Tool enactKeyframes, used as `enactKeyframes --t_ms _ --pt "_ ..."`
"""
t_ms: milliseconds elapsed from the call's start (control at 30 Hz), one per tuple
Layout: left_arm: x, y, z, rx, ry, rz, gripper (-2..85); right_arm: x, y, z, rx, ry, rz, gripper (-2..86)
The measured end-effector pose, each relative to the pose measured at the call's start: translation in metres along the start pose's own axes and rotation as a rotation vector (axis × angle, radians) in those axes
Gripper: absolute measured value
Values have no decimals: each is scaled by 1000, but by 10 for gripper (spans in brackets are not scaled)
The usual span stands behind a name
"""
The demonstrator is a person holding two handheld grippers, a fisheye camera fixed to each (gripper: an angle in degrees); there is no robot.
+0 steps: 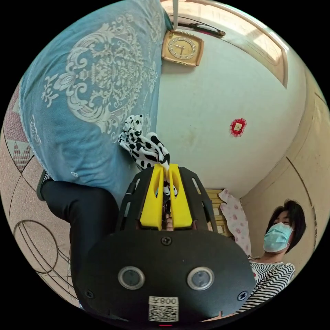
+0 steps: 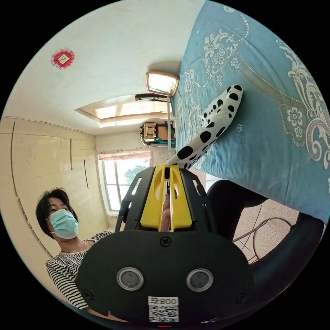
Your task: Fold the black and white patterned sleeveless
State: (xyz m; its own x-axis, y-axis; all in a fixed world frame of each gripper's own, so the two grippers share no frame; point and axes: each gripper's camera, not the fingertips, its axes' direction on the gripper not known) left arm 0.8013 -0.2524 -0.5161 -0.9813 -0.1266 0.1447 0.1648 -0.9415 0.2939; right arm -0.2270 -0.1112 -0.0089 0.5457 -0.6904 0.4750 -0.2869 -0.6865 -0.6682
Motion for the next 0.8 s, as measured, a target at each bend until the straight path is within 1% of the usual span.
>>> enactKeyframes --t_ms 133,367,567,800 --pt "64 -4 9 -56 27 116 33 2 39 -49 27 -19 -54 19" --pt "153 -5 42 -162 101 220 33 8 114 -132 86 -62 -174 19" --pt "225 -13 102 -317 122 253 33 34 191 -217 184 -88 -275 19" --pt "312 -37 204 -487 125 277 32 104 266 -316 327 -98 -323 18"
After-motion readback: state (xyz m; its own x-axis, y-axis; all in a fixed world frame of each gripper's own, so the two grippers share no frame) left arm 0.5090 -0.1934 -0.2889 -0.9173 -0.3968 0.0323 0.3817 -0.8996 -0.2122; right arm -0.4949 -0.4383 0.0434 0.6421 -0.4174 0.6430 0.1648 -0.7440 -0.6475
